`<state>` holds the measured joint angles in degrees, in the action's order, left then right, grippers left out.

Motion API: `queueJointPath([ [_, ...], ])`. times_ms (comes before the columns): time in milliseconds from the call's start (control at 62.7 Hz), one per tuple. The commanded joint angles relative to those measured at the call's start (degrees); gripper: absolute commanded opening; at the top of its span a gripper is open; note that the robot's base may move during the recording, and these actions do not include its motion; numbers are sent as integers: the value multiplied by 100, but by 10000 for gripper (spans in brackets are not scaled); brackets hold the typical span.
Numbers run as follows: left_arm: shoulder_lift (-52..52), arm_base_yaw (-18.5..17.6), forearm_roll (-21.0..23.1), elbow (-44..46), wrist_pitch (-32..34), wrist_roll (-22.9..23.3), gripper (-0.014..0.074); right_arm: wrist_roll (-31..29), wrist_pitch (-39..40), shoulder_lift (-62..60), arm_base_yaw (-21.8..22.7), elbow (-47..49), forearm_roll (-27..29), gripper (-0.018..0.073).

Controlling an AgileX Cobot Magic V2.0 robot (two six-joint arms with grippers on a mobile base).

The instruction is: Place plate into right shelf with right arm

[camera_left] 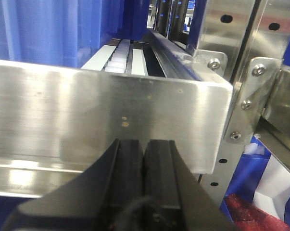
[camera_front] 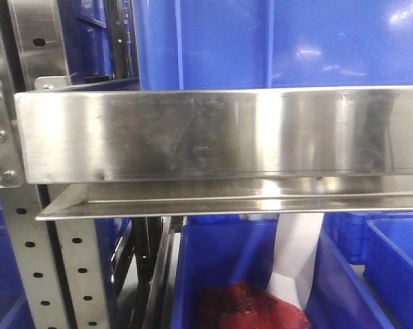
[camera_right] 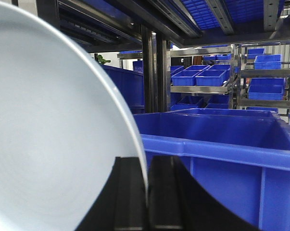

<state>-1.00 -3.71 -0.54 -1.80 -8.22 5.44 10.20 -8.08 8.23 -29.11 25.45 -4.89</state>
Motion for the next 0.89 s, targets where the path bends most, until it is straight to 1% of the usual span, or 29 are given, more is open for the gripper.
queueJointPath([
  [0,-24,-38,13,-57,483,34,-47,3,621,78,18,160,-57,56],
  [255,-24,-38,13,-57,483,34,-47,3,1168,78,18,160,-57,56],
  [367,-24,-38,13,-57,483,34,-47,3,1785,115,18,182,-50,56],
  [431,-24,-38,13,-57,483,34,-47,3,2004,207,18,280,128,56],
  [463,-24,-38,13,-57,483,34,-47,3,1989,343,18,431,357,57],
  [527,-24,-38,13,-57,483,34,-47,-8,1906,591,18,689,534,57],
  [670,-24,-38,13,-57,483,34,-47,-24,1860,1465,25,1513,535,57],
  [878,-24,-38,13,-57,483,34,-47,-208,1633,3227,25,2812,535,57],
])
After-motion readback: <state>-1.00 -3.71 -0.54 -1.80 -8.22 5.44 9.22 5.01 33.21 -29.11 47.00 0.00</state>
